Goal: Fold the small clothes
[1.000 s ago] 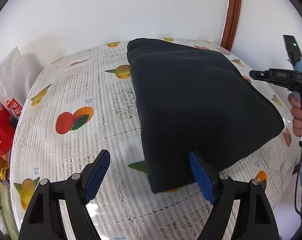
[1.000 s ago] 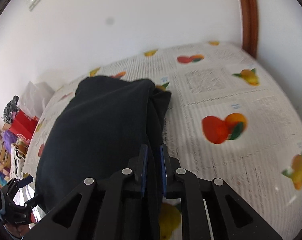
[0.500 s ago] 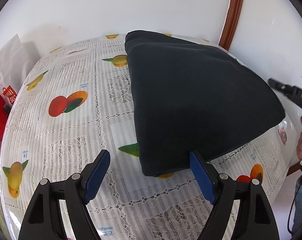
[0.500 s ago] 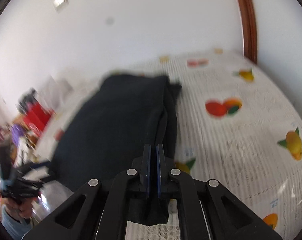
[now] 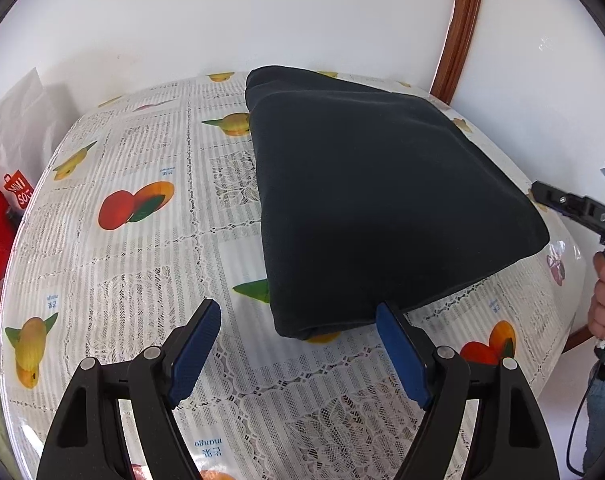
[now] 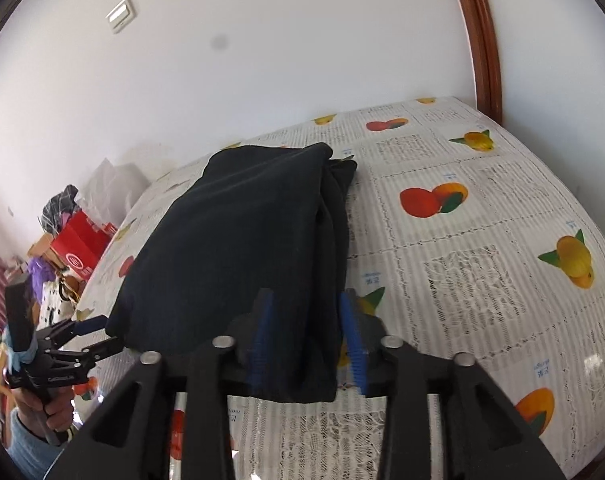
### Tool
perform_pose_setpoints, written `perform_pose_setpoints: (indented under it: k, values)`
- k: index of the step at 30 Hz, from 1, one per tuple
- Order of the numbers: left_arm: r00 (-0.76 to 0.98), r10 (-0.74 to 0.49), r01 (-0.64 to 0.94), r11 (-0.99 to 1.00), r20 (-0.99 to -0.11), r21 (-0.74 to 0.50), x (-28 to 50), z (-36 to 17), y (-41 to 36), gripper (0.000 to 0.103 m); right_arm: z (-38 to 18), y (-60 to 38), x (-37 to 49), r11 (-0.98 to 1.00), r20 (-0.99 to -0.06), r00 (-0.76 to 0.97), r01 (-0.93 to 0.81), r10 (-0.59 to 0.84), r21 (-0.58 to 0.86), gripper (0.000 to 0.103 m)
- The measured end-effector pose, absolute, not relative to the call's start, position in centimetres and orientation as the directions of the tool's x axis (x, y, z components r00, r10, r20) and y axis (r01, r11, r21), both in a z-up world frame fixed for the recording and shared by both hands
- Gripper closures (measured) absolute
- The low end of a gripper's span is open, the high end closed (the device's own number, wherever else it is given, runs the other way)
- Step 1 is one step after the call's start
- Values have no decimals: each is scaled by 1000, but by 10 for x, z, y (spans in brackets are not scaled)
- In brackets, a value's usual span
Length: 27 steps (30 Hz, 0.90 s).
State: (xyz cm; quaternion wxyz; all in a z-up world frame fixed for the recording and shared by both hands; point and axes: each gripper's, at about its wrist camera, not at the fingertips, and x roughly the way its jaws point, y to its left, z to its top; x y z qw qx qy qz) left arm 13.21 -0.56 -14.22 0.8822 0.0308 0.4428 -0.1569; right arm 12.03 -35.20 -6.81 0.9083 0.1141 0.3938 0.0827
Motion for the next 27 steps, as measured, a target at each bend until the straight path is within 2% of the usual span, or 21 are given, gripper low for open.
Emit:
perform_pose_setpoints:
  k: [1, 3, 4, 5, 7, 9, 14, 17, 18, 20, 22, 25, 27]
  values:
    - [559, -247, 302, 950, -792, -84, 132, -143, -5, 24, -71, -349, 122, 962, -705, 669, -57, 235, 267, 66]
    - [554, -237, 292, 953, -798, -80, 135, -146, -5, 24, -80, -344, 128, 960, -724, 648, -40, 236, 277, 74]
    - [547, -231, 286, 955, -804, -80, 137, -150, -5, 24, -83, -342, 130, 959, -727, 643, -42, 240, 280, 96]
    - [540, -223, 279, 957, -812, -77, 140, -152, -5, 22, -85, -339, 132, 961, -732, 638, -50, 241, 272, 100]
    - [527, -211, 270, 960, -823, -73, 143, -157, -4, 22, -73, -340, 124, 967, -681, 698, -68, 223, 246, 100]
    - [522, -219, 272, 959, -825, -83, 144, -158, -3, 22, -61, -351, 113, 945, -612, 741, -90, 276, 316, 100]
    - [521, -221, 281, 956, -824, -79, 143, -157, -1, 22, -78, -347, 115, 970, -703, 681, -46, 205, 238, 98]
    - [519, -232, 285, 954, -823, -89, 137, -156, 3, 24, -76, -357, 102, 951, -682, 687, -40, 250, 308, 93]
    - [517, -237, 289, 953, -823, -93, 136, -156, 4, 24, -75, -359, 97, 943, -675, 686, -51, 272, 329, 89]
    - [508, -251, 299, 949, -824, -104, 135, -158, 5, 24, -73, -360, 91, 933, -662, 687, -70, 301, 352, 62]
    - [507, -254, 300, 948, -823, -108, 134, -159, 5, 24, -74, -358, 89, 935, -650, 697, -87, 304, 344, 56]
    - [511, -244, 296, 950, -824, -98, 135, -159, 3, 24, -79, -352, 97, 940, -666, 684, -88, 298, 329, 58]
    - [516, -224, 291, 954, -827, -77, 137, -160, 0, 24, -83, -346, 101, 943, -683, 665, -106, 303, 315, 78]
